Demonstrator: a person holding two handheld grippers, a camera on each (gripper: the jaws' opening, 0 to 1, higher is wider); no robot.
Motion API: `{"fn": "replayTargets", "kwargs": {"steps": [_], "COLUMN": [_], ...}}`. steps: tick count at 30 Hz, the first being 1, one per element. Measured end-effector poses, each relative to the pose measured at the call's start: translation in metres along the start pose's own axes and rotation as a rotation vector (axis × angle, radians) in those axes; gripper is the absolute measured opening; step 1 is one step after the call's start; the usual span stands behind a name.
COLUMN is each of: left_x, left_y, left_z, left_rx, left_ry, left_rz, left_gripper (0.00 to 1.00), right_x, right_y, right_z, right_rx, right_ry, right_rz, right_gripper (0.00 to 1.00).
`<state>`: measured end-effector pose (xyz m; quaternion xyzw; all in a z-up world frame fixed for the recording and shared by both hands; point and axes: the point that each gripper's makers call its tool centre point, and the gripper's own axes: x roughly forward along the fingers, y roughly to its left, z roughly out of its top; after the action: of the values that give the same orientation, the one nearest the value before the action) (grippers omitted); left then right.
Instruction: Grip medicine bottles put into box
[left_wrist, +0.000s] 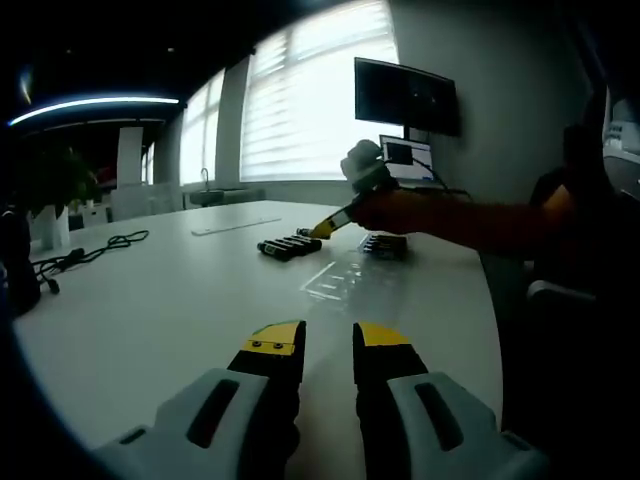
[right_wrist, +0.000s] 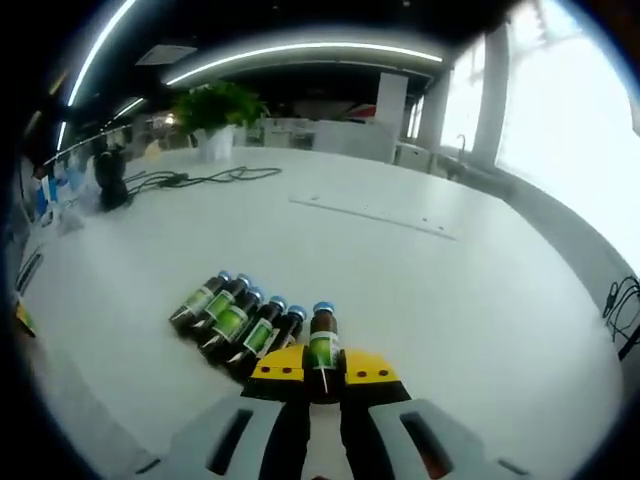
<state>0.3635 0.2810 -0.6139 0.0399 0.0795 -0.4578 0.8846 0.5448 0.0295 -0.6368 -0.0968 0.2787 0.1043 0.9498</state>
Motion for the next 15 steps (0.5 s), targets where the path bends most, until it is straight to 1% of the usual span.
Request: {"fn": "replayTargets", "kwargs": {"steps": [5,15], "left_x": [0.0,0.0], "left_y": [0.0,0.0], "left_z": [0.0,-0.001], "left_rx": [0.001,0.001], "left_ry": [0.0,0.002], "left_rz": [0.0,0.0], "left_gripper": [0.13,0.13], "right_x": [-0.009,-0.029], "right_y": [-0.001,0.005], "right_z": [-0.001,0.001], "right_rx": [0.012,0.028], "right_ry": [-0.013,-0.046], "right_rz": [0.003,0.02], "right_gripper": [0.06,0.06]}}
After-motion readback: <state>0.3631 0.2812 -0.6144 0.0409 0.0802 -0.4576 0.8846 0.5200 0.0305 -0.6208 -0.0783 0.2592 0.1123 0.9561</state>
